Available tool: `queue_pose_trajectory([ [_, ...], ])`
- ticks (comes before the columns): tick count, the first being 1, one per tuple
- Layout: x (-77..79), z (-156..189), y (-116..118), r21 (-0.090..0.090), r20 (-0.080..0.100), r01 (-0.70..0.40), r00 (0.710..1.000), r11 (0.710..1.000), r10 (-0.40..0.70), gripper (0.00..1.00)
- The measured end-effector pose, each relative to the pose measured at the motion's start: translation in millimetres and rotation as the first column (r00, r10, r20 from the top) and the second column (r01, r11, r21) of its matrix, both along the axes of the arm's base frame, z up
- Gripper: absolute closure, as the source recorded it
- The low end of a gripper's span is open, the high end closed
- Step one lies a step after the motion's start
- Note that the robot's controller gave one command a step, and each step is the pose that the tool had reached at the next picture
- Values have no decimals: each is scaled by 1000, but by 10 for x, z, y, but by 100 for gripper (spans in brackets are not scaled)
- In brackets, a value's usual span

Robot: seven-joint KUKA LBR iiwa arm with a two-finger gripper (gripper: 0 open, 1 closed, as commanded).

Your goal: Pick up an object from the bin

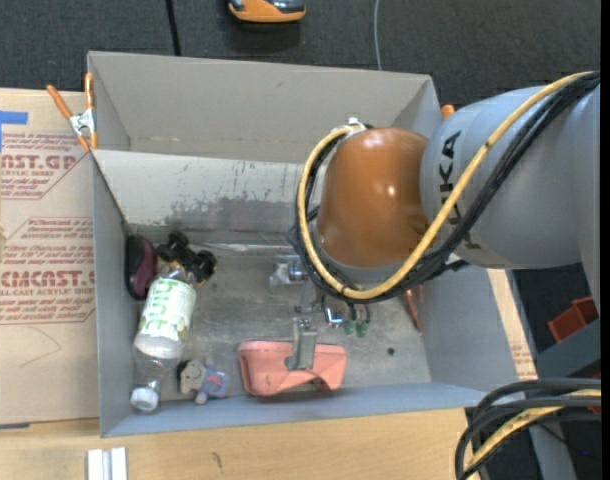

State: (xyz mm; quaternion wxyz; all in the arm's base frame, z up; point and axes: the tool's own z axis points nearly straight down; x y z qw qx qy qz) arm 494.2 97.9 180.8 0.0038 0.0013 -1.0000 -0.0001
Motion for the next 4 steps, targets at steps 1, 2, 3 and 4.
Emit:
queue_pose_trajectory([
  [1, 18, 45, -5, 1, 8, 2, 1000, 1000, -2, 0],
  [2, 61, -333, -106, 1, 14, -54, 998, 999, 54, 0],
  [3, 26, -622, -153, 0, 0, -8, 1000, 1000, 8, 0],
  [4, -87, -929, -170, 5, -9, -118, 993, 993, 118, 100],
])
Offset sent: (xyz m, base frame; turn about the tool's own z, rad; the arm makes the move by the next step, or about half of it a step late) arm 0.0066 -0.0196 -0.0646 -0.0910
